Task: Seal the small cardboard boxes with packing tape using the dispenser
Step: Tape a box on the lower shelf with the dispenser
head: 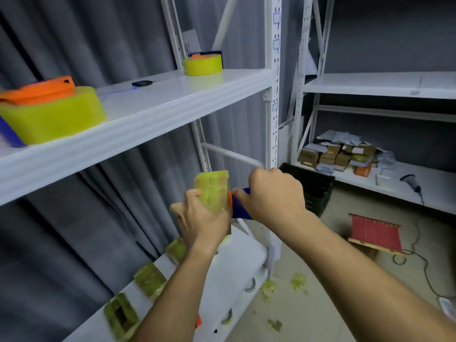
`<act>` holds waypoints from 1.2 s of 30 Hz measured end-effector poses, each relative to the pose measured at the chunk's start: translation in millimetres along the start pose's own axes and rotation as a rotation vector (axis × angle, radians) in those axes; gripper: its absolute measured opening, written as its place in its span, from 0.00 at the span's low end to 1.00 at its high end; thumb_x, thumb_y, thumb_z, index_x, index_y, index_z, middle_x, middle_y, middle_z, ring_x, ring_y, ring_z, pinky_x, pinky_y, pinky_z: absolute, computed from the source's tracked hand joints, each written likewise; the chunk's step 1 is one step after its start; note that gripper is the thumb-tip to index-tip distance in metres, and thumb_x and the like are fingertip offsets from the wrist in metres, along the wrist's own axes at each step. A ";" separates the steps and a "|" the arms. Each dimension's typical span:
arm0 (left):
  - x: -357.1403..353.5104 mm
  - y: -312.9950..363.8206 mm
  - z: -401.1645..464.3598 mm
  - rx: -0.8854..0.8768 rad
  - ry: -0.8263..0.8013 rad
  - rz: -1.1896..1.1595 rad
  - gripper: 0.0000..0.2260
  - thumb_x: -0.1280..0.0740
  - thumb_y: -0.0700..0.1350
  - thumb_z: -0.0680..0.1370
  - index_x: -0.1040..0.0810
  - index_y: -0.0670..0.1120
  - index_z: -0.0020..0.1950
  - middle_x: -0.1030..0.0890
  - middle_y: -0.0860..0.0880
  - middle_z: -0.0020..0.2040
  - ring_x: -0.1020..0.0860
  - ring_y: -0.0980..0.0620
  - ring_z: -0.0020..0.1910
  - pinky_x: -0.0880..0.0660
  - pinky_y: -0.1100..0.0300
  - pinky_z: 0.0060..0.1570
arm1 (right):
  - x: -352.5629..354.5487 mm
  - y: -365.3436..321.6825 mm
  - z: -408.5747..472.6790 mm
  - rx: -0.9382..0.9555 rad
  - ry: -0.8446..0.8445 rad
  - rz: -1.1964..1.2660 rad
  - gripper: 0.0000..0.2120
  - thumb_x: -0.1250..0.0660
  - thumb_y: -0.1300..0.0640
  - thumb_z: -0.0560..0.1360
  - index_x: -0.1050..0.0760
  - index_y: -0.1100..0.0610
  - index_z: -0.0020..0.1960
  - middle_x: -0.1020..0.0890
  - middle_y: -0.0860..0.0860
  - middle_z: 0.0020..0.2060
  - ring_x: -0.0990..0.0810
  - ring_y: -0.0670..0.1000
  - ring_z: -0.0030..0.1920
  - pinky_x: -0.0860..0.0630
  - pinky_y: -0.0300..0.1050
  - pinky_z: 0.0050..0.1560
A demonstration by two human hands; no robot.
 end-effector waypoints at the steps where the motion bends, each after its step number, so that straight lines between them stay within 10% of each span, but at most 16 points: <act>1: -11.1 -12.2 8.9 0.026 -0.004 0.004 0.34 0.26 0.59 0.64 0.32 0.54 0.66 0.37 0.48 0.57 0.22 0.42 0.50 0.24 0.54 0.51 | -16.3 1.1 5.9 -0.004 -0.014 0.003 0.25 0.39 0.36 0.77 0.40 0.53 0.32 0.34 0.50 0.29 0.30 0.55 0.31 0.38 0.44 0.30; 7: -79.7 -79.4 56.0 0.127 -0.030 -0.018 0.34 0.25 0.56 0.64 0.34 0.50 0.66 0.36 0.44 0.60 0.25 0.40 0.53 0.26 0.55 0.49 | -117.4 12.7 39.6 -0.056 -0.107 0.013 0.23 0.35 0.40 0.76 0.40 0.53 0.33 0.34 0.51 0.30 0.30 0.55 0.30 0.37 0.45 0.31; 11: -129.4 -126.9 84.0 0.166 -0.039 -0.007 0.38 0.23 0.53 0.63 0.39 0.51 0.67 0.36 0.43 0.62 0.28 0.45 0.47 0.34 0.66 0.28 | -187.1 26.3 55.3 -0.097 -0.129 0.045 0.24 0.33 0.39 0.75 0.40 0.52 0.32 0.34 0.50 0.30 0.34 0.54 0.28 0.40 0.44 0.29; 19: -276.3 -245.8 137.0 0.293 -0.064 0.055 0.39 0.20 0.49 0.63 0.38 0.49 0.67 0.30 0.40 0.67 0.25 0.43 0.57 0.31 0.59 0.39 | -366.6 80.2 79.0 -0.078 -0.206 0.038 0.26 0.36 0.35 0.76 0.40 0.52 0.32 0.33 0.50 0.28 0.32 0.53 0.27 0.40 0.42 0.28; 24: -369.0 -323.5 160.7 0.285 -0.131 0.219 0.40 0.21 0.54 0.67 0.36 0.44 0.72 0.29 0.40 0.69 0.29 0.39 0.67 0.30 0.51 0.64 | -477.4 112.5 97.1 -0.055 -0.221 0.046 0.20 0.37 0.37 0.78 0.32 0.52 0.40 0.33 0.49 0.29 0.25 0.56 0.35 0.31 0.46 0.34; 36: -486.8 -410.7 169.2 0.441 -0.146 0.255 0.43 0.23 0.61 0.69 0.38 0.48 0.76 0.34 0.40 0.73 0.30 0.41 0.68 0.32 0.52 0.63 | -614.9 159.2 121.3 -0.048 -0.390 0.039 0.21 0.42 0.40 0.82 0.22 0.55 0.60 0.26 0.50 0.40 0.26 0.53 0.40 0.30 0.48 0.38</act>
Point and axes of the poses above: each hand's wrist, its own z-axis towards the middle knuckle, its own x-axis out of the back of the hand, y = z × x, the point moved 5 cm from there along z, towards the middle knuckle
